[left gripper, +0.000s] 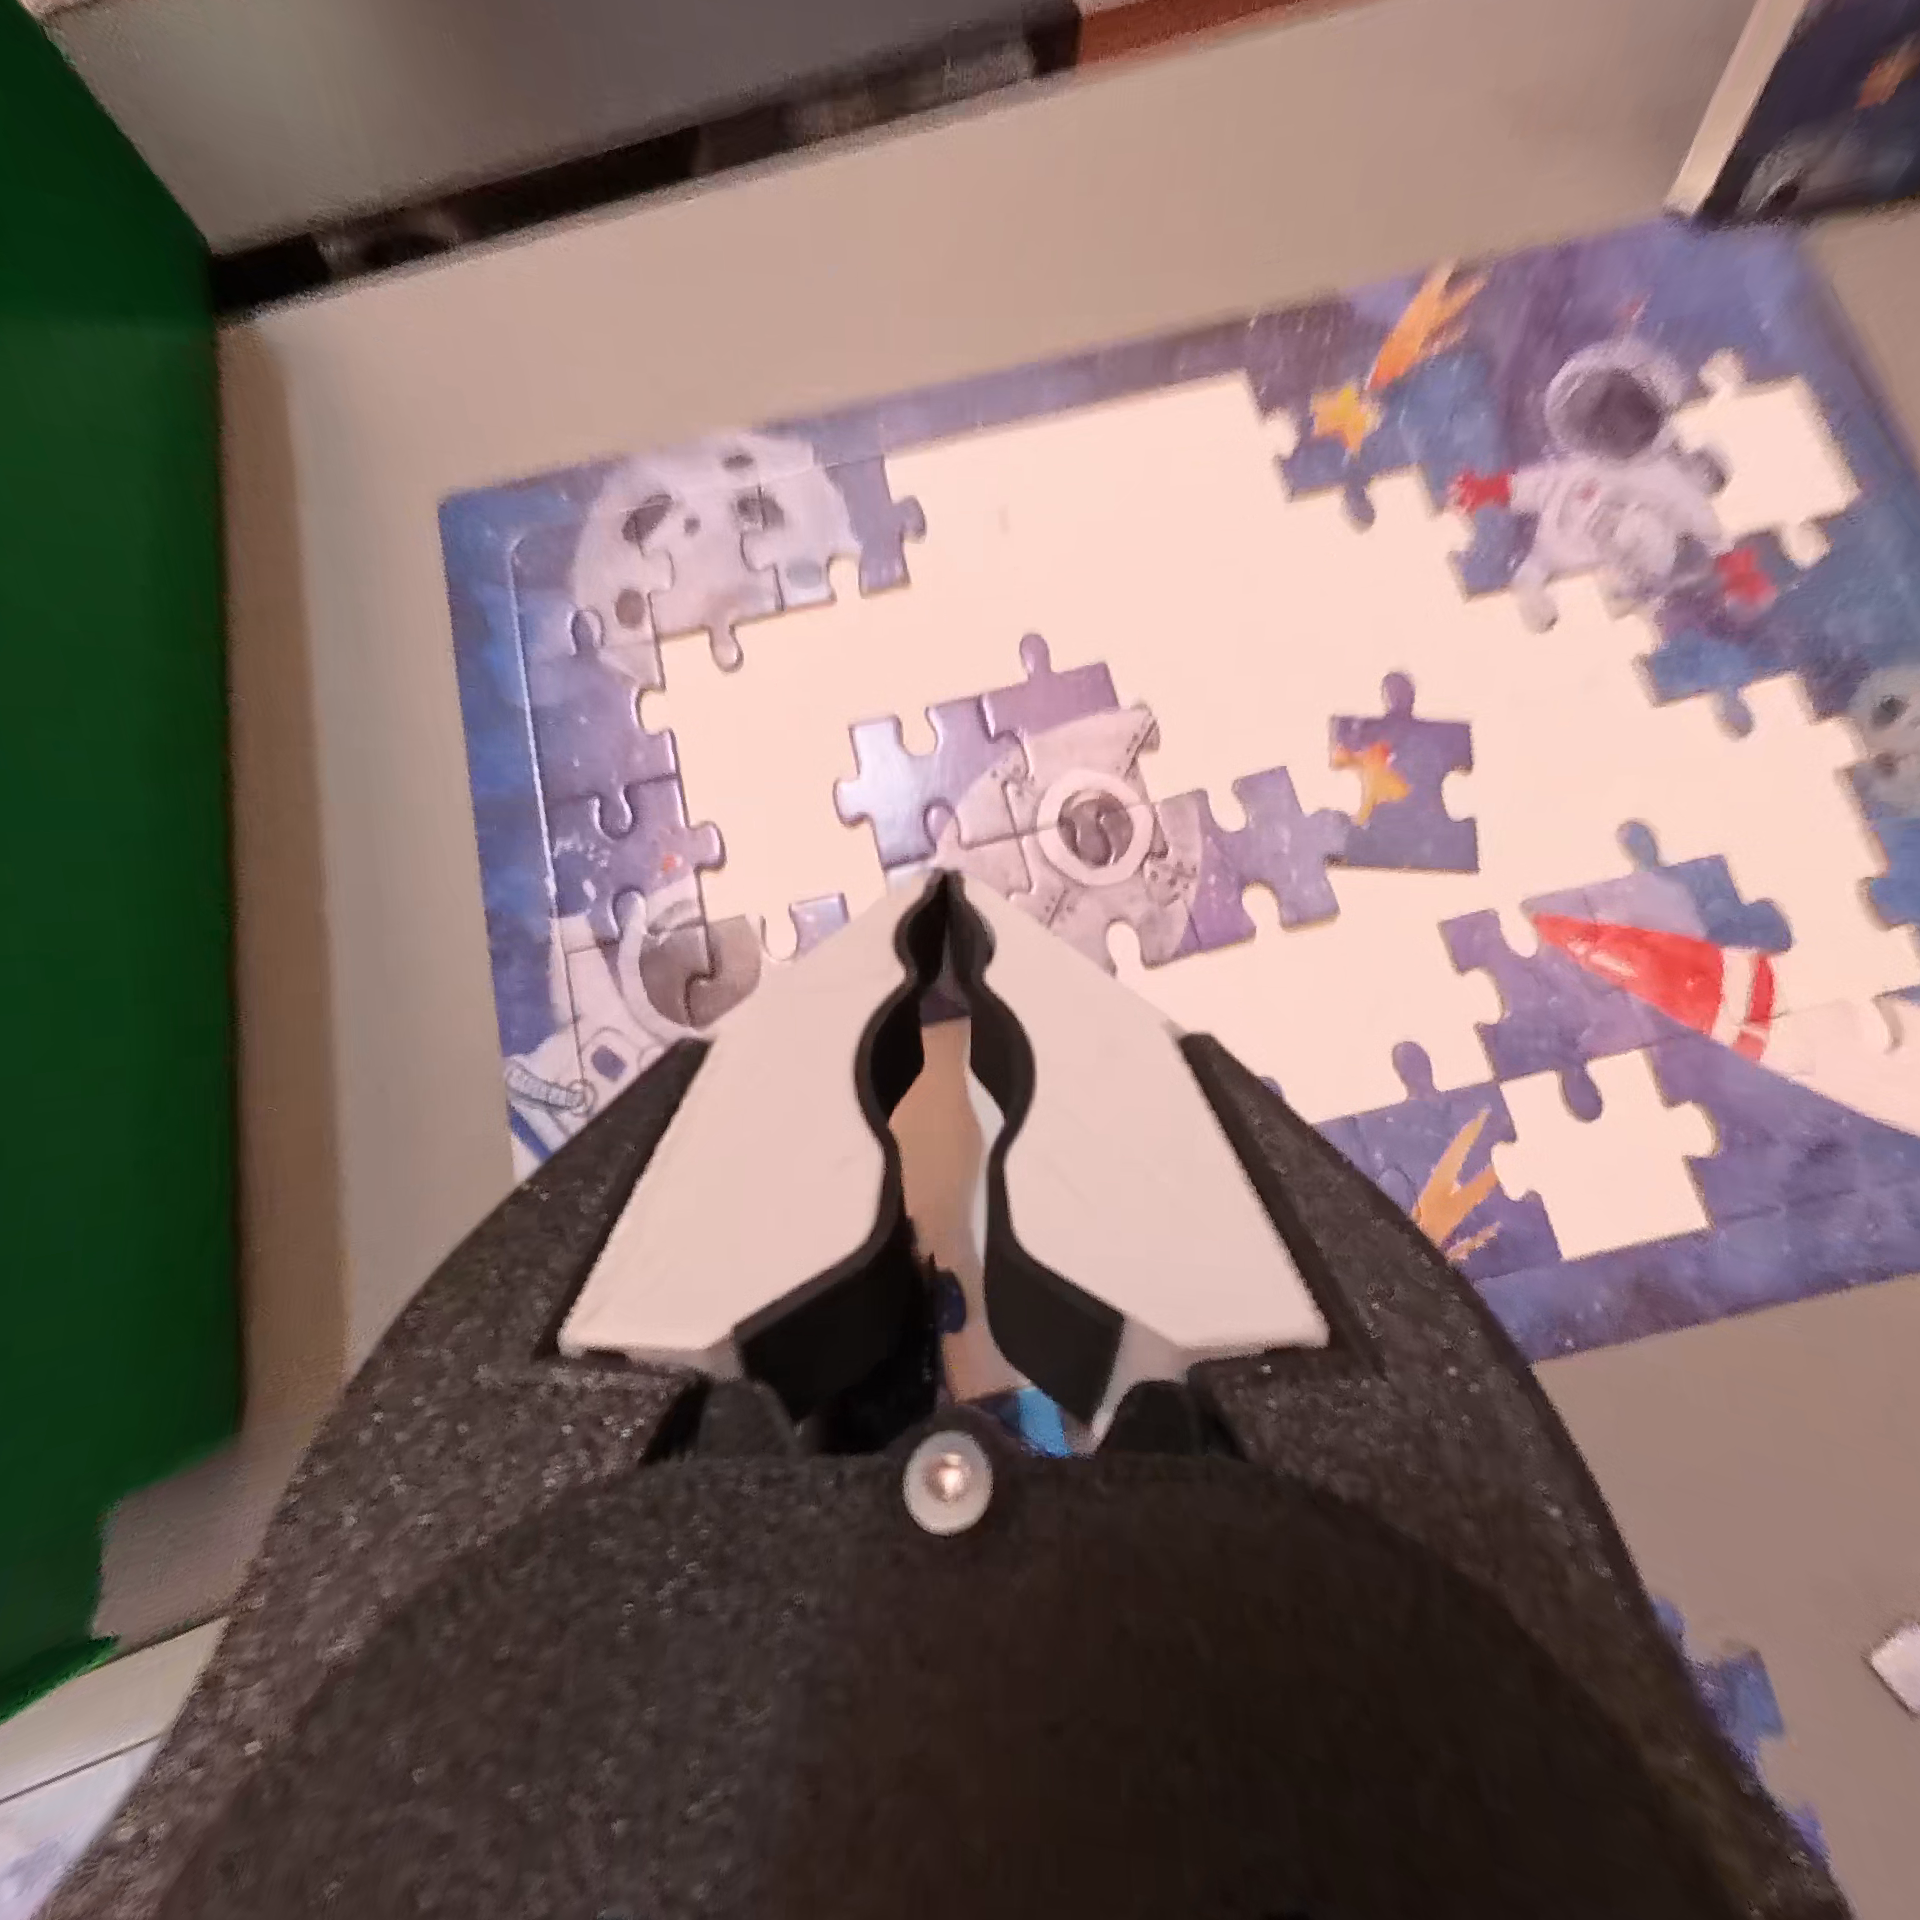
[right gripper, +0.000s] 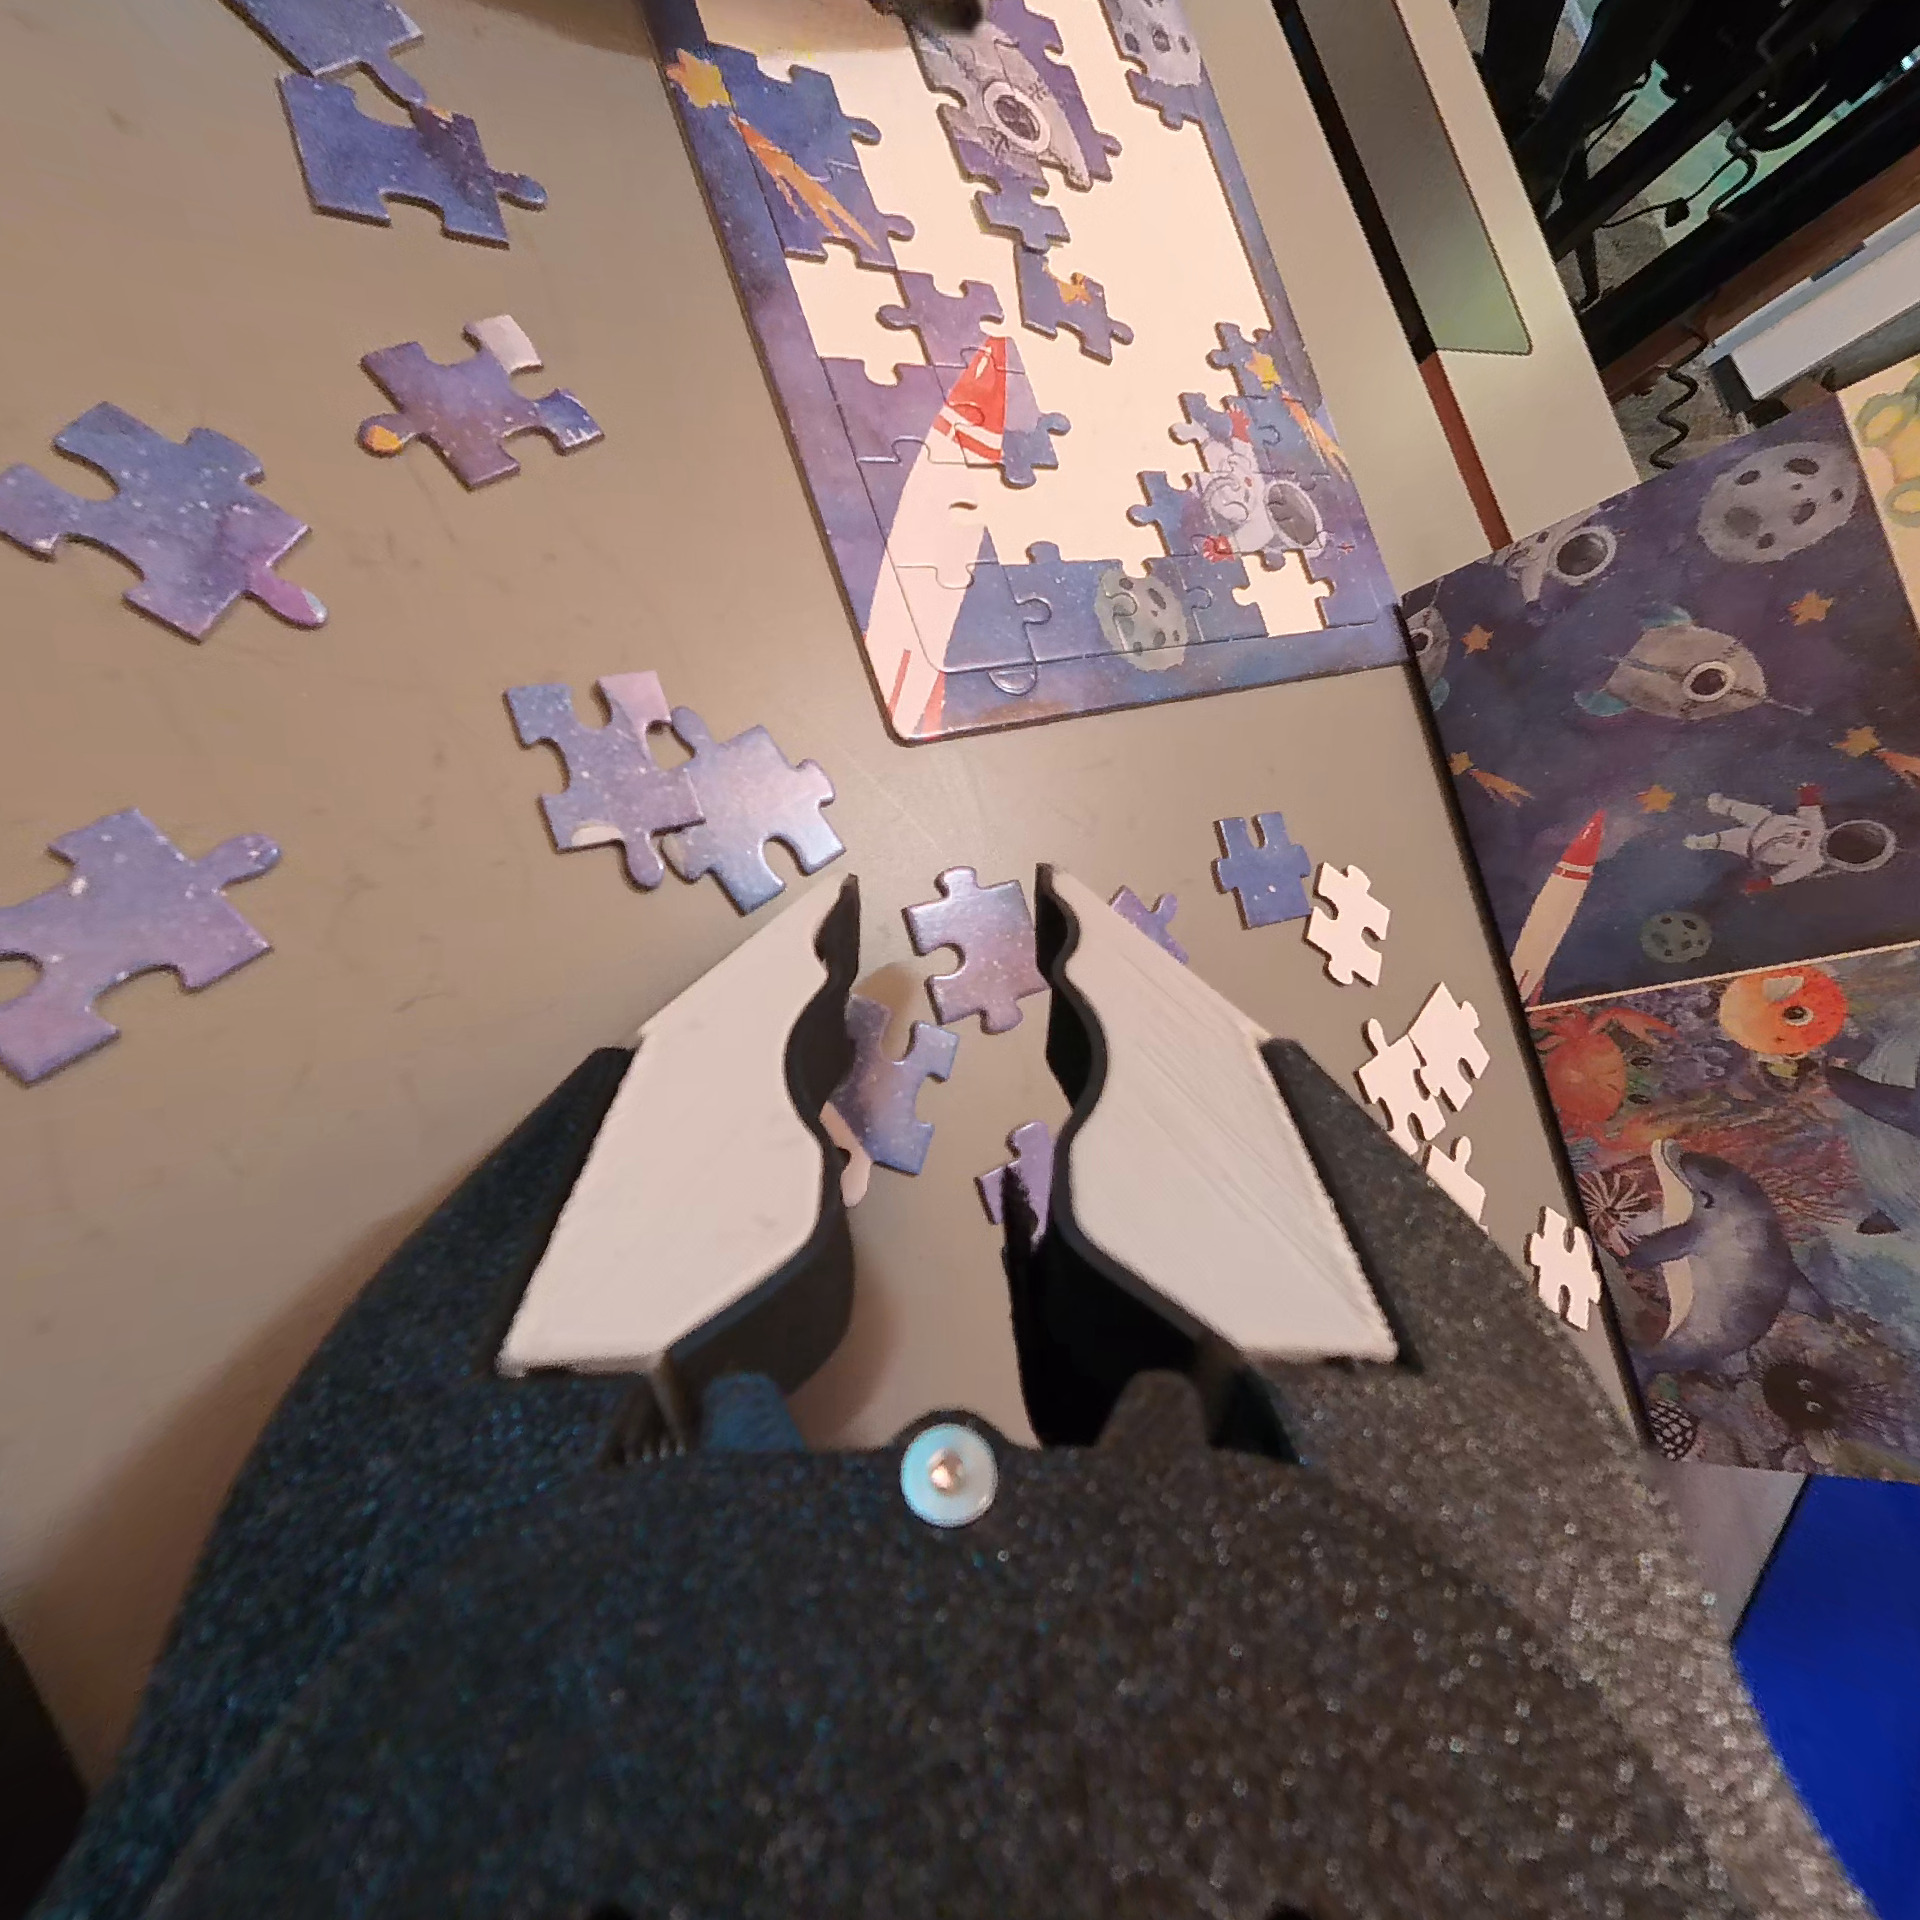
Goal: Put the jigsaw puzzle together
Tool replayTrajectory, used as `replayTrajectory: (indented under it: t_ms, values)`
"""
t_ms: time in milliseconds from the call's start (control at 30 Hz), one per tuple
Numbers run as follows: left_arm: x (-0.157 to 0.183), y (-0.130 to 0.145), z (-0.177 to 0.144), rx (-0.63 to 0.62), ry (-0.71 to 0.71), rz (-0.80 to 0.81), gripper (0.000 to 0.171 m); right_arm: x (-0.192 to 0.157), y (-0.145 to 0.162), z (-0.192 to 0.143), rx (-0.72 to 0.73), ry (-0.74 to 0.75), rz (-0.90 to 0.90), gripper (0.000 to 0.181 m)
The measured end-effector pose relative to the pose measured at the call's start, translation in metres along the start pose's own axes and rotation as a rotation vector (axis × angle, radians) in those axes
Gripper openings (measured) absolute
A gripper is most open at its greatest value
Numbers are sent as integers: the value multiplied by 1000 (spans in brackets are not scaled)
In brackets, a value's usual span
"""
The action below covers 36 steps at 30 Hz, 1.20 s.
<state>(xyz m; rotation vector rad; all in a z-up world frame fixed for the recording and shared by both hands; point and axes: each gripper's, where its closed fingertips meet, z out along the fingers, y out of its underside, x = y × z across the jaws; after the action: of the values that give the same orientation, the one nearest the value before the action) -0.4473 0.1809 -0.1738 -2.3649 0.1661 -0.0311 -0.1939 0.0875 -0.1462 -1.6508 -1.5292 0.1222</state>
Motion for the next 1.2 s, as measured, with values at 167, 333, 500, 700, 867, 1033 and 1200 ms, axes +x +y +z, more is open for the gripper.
replayTrajectory:
  t_ms: [167, 333, 500, 700, 867, 1033, 1200]
  values:
    - [-1, 1, -1, -6, 30, -31, 0, -1, 0, 0, -1, -2, -2, 34]
    - [-11, -7, -6, 56, 4, -50, 0, 0, 0, 0, -1, 2, -7, 34]
    - [-18, -27, -23, 156, -16, -82, 0, 0, 0, 0, -3, 7, -9, 34]
    - [-4, 1, 1, 19, -1, 0, 1, -1, 0, 0, -7, 7, -17, 34]
    - [-19, -5, -6, 47, -70, 3, 0, -1, 0, 0, -5, 6, -14, 34]
    - [-49, -28, -35, 188, -139, -123, 0, 0, 0, 0, -5, 8, -13, 34]
    - [-50, -21, -40, 171, -153, -96, 0, 0, 0, 0, -5, 9, -15, 34]
